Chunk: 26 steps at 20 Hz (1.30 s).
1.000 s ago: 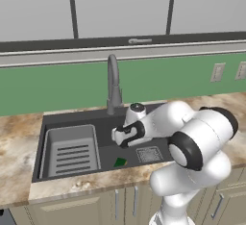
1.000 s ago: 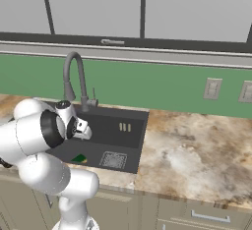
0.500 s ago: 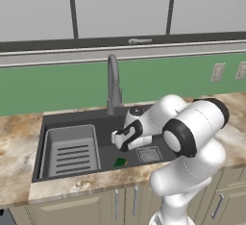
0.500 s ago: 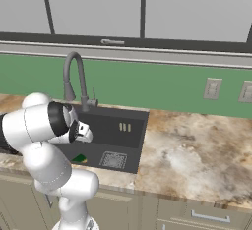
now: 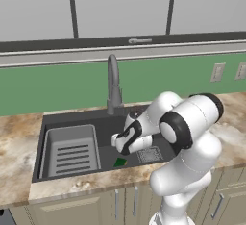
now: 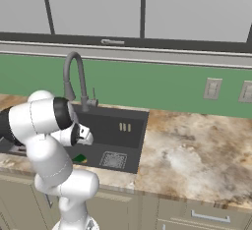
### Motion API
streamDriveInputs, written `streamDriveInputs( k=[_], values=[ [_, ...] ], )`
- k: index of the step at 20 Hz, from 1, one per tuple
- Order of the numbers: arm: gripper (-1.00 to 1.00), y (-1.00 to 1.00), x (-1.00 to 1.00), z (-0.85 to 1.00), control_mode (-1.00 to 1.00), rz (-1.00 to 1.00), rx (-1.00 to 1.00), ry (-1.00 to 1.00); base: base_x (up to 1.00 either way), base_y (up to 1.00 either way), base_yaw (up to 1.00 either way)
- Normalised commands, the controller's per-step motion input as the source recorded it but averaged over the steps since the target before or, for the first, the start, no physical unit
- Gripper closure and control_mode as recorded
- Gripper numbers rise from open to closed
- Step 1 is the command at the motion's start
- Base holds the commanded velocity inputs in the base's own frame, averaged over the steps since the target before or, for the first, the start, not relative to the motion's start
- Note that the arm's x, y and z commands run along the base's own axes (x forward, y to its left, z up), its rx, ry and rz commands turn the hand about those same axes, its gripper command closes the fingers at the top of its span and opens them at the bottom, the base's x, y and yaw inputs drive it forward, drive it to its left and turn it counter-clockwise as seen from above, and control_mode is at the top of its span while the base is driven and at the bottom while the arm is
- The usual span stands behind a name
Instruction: Pick up the sponge and sponge from the sink, and place them back in the cabinet, and close the cabinet doors.
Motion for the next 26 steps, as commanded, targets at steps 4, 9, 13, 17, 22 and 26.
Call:
streamDriveInputs(
  k=[4,9,13,17,22,26],
  values=[
    [-1.0,0.0,0.0,-0.11,-1.0,0.0,0.0,0.0,0.0,0.0,0.0],
    [-1.0,0.0,0.0,-0.09,-1.0,0.0,0.0,0.0,0.0,0.0,0.0],
    [-1.0,0.0,0.0,-0.06,-1.0,0.0,0.0,0.0,0.0,0.0,0.0],
    [-1.0,0.0,0.0,-0.04,-1.0,0.0,0.0,0.0,0.0,0.0,0.0],
    [-1.0,0.0,0.01,-0.08,-1.0,0.0,0.0,0.0,0.0,0.0,0.0],
    [-1.0,0.0,0.0,-0.11,-1.0,0.0,0.0,0.0,0.0,0.0,0.0]
  ],
)
